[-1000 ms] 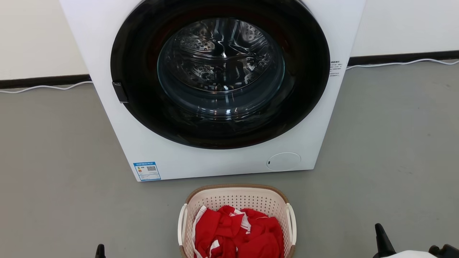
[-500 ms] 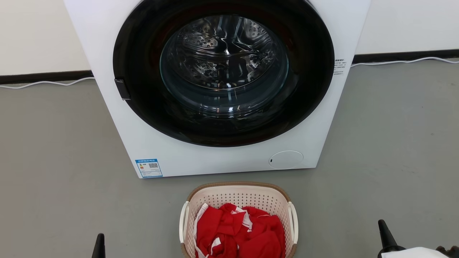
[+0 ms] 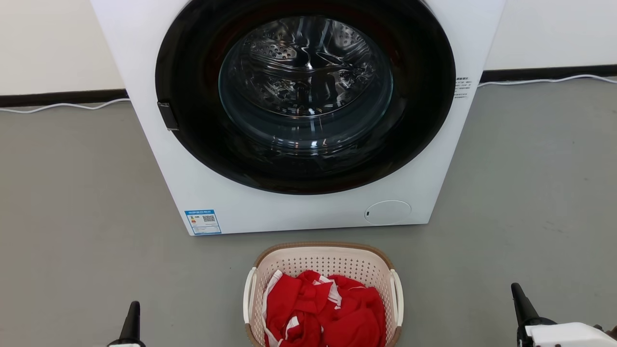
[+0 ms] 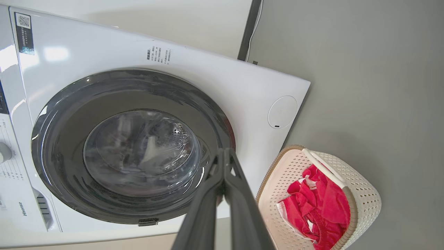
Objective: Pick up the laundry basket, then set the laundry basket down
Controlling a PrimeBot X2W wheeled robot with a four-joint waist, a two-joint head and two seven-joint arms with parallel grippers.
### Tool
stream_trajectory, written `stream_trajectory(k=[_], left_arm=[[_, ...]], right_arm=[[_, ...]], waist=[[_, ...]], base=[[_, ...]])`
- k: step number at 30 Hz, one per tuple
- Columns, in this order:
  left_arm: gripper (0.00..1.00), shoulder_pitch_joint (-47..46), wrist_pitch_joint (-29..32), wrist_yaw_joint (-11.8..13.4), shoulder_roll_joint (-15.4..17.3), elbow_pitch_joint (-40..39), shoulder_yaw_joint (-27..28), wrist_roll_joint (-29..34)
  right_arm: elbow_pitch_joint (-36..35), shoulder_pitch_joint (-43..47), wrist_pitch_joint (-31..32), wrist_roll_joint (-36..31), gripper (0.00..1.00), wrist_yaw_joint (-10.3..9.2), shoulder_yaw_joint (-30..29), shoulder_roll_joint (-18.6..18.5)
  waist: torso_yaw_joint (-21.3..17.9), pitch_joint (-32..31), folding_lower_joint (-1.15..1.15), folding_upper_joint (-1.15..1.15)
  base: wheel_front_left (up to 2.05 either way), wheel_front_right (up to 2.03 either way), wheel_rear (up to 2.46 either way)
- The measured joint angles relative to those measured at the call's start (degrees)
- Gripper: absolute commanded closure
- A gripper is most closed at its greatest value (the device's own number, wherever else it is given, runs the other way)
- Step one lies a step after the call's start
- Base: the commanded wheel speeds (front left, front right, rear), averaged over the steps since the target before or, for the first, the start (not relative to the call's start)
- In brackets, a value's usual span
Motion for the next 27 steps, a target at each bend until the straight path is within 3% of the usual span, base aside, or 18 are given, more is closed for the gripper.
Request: stream_trajectory(k=[19, 27], left_arm=[[1.00, -3.0, 3.0, -0.2, 0.2, -1.2, 0.6, -10.6], [1.00, -3.2, 3.3, -0.2, 0.2, -1.3, 0.6, -11.0]], right_arm=[[-2.6, -1.1, 3.1, 12.6, 1.00, -0.10, -1.7, -0.2], [-2.8, -1.1, 3.1, 13.0, 1.00, -0.10, -1.8, -0.2]], waist=[[0.7, 0.7, 0.00, 0.00], [0.8, 0.7, 0.00, 0.00]], base=[[0.00, 0.00, 0.00], [0.00, 0.00, 0.00]])
